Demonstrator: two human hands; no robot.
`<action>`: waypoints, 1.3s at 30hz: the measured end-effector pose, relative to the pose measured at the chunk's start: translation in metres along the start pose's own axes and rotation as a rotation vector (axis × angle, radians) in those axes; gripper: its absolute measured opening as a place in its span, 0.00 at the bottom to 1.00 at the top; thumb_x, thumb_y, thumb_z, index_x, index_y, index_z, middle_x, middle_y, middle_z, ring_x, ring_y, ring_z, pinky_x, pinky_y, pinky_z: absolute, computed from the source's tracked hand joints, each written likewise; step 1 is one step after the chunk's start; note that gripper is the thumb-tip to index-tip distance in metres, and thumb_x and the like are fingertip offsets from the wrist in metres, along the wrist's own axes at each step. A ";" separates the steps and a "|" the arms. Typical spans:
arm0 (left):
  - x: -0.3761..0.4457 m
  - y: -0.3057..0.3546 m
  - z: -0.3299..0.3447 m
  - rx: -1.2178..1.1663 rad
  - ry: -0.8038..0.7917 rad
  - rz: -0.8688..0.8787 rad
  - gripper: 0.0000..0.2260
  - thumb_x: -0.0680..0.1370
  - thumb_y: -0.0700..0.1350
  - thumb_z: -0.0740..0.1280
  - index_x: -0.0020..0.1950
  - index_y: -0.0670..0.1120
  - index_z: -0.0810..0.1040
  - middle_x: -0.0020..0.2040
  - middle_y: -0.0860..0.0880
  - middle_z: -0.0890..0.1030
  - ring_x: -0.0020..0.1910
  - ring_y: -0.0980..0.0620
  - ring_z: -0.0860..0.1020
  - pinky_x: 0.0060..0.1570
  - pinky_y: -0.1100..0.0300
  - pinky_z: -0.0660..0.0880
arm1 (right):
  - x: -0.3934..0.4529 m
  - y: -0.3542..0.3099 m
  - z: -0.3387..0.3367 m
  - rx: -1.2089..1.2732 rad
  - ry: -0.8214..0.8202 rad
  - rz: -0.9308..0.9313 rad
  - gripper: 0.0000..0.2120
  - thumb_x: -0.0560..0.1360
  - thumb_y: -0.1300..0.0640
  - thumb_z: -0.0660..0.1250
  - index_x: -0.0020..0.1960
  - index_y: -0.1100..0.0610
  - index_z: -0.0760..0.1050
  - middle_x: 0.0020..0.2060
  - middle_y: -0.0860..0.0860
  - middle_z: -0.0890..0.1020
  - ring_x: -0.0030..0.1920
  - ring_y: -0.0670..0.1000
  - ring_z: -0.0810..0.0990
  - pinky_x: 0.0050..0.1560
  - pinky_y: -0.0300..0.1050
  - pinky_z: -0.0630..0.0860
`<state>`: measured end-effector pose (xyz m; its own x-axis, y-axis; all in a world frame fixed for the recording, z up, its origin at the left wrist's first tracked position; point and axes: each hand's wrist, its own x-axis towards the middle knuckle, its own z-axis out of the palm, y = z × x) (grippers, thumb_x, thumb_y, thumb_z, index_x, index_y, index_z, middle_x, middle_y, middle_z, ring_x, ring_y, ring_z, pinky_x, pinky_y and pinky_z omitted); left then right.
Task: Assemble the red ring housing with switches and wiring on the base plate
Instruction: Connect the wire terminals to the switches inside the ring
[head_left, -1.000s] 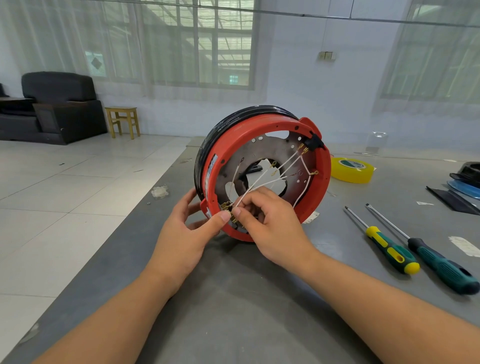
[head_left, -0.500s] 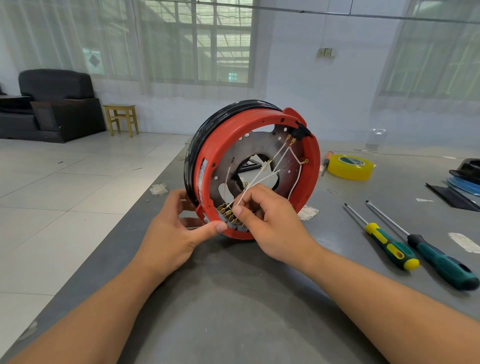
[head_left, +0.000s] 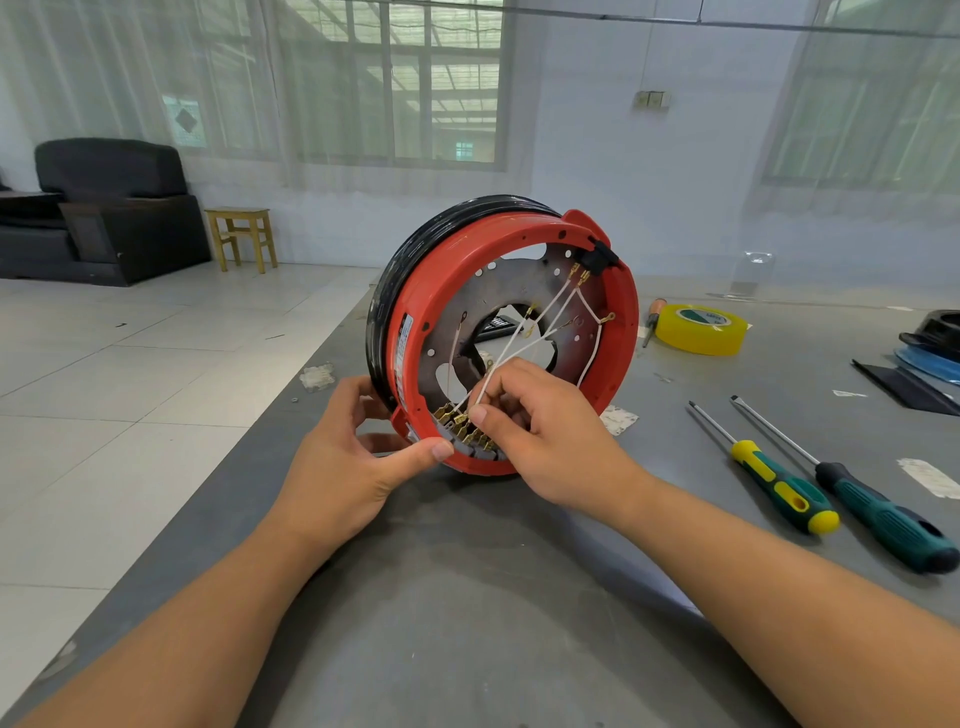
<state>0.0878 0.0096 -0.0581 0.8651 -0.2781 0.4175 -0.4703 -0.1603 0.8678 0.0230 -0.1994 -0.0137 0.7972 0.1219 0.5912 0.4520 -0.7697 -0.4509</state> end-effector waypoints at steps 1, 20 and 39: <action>0.000 0.000 0.000 0.000 0.000 -0.001 0.43 0.54 0.77 0.79 0.63 0.61 0.74 0.58 0.56 0.83 0.52 0.48 0.86 0.58 0.50 0.82 | 0.000 0.000 -0.001 -0.005 -0.004 -0.004 0.03 0.80 0.57 0.68 0.47 0.55 0.78 0.43 0.44 0.77 0.45 0.43 0.75 0.45 0.29 0.67; -0.004 0.005 0.002 0.044 0.007 0.000 0.46 0.54 0.79 0.76 0.65 0.59 0.72 0.57 0.58 0.82 0.55 0.48 0.84 0.62 0.45 0.81 | 0.002 -0.004 -0.002 0.050 -0.054 0.020 0.03 0.81 0.56 0.69 0.49 0.53 0.80 0.45 0.45 0.78 0.49 0.44 0.76 0.48 0.30 0.70; -0.004 0.007 0.002 0.036 0.004 -0.026 0.42 0.59 0.71 0.79 0.67 0.55 0.73 0.59 0.54 0.82 0.57 0.45 0.84 0.63 0.42 0.80 | 0.002 -0.002 -0.004 0.084 -0.093 0.060 0.03 0.82 0.56 0.67 0.50 0.54 0.78 0.45 0.44 0.78 0.49 0.44 0.76 0.48 0.30 0.70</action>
<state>0.0809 0.0081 -0.0544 0.8779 -0.2695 0.3959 -0.4533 -0.2010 0.8684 0.0221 -0.2000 -0.0093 0.8557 0.1381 0.4986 0.4315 -0.7223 -0.5404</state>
